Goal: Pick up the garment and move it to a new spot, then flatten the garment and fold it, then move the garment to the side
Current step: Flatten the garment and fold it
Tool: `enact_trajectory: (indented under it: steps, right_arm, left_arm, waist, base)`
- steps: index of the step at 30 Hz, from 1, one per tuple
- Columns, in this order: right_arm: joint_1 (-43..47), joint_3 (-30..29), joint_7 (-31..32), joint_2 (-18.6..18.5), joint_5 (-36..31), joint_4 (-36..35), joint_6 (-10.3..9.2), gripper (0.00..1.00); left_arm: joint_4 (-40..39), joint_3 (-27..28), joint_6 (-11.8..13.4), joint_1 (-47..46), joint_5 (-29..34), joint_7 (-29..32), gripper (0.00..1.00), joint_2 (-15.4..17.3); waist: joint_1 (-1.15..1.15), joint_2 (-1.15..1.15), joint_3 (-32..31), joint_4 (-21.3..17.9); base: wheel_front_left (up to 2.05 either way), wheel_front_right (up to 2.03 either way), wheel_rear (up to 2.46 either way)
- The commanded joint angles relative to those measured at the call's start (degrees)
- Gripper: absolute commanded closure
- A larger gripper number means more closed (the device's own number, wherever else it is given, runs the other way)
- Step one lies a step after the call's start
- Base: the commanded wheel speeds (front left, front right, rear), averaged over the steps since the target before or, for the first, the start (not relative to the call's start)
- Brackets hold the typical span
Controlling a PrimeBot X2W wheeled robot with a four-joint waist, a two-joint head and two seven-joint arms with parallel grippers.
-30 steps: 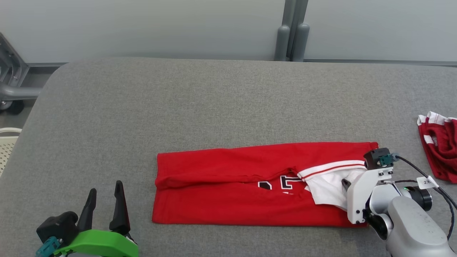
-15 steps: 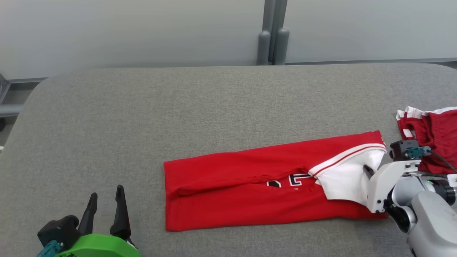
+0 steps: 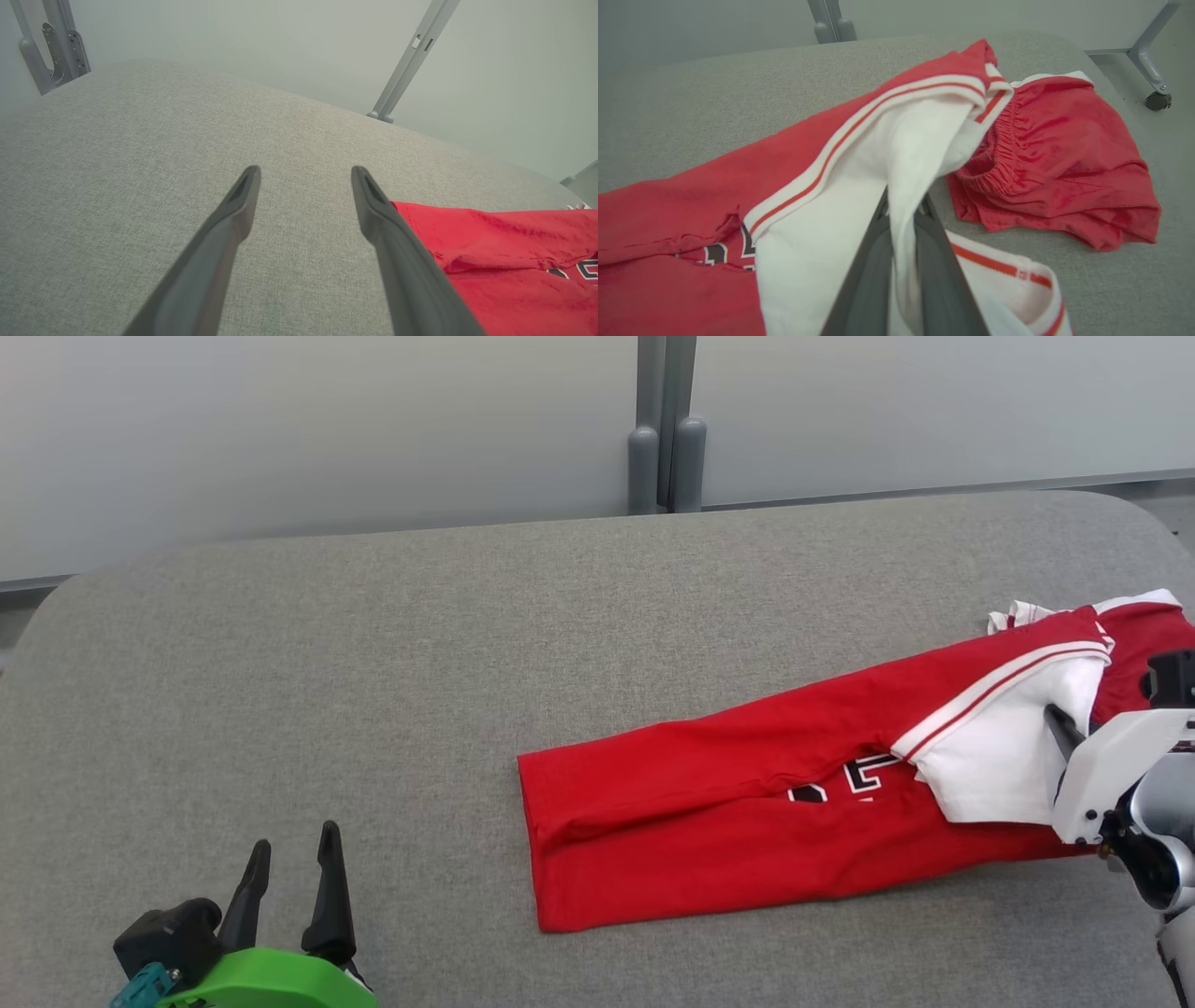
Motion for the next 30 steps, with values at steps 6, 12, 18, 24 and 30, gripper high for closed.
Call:
enact_trajectory:
  steps: [6,12,18,24,30]
  right_arm:
    - [2.5,0.0,3.2,2.8,3.0,-6.3,-0.07,1.0]
    - [4.9,3.3,7.4,5.3,6.2,-15.7,-0.05,1.0]
    - [6.2,8.0,9.9,7.4,7.5,-22.2,-0.05,1.0]
    - [5.6,14.2,10.2,10.7,6.6,-22.9,-0.05,1.0]
    - [2.3,19.4,7.4,14.6,3.9,-15.8,-0.05,1.0]
  left_arm:
    - [0.1,-0.3,0.2,0.1,0.2,0.1,0.0,0.0]
    - [0.4,-0.9,0.1,0.2,0.0,0.3,0.0,-0.2]
    - [0.5,-1.2,-0.1,0.2,-0.1,0.3,0.0,-0.2]
    - [0.5,-1.5,-0.3,-0.2,-0.1,0.2,0.0,-0.4]
    - [0.9,-2.2,-0.6,-1.4,0.2,0.4,0.0,-0.7]
  waist:
    - [0.0,0.29,-0.7,-0.2]
    - [0.0,0.29,-1.6,-0.1]
    - [0.0,0.29,-2.0,0.3]
    - [0.0,0.29,-2.0,0.8]
    - [0.0,0.29,-1.8,1.8]
  base:
    - [0.0,0.0,0.0]
    - [0.0,0.0,0.0]
    - [0.0,0.0,0.0]
    - [0.0,0.0,0.0]
    - [0.0,0.0,0.0]
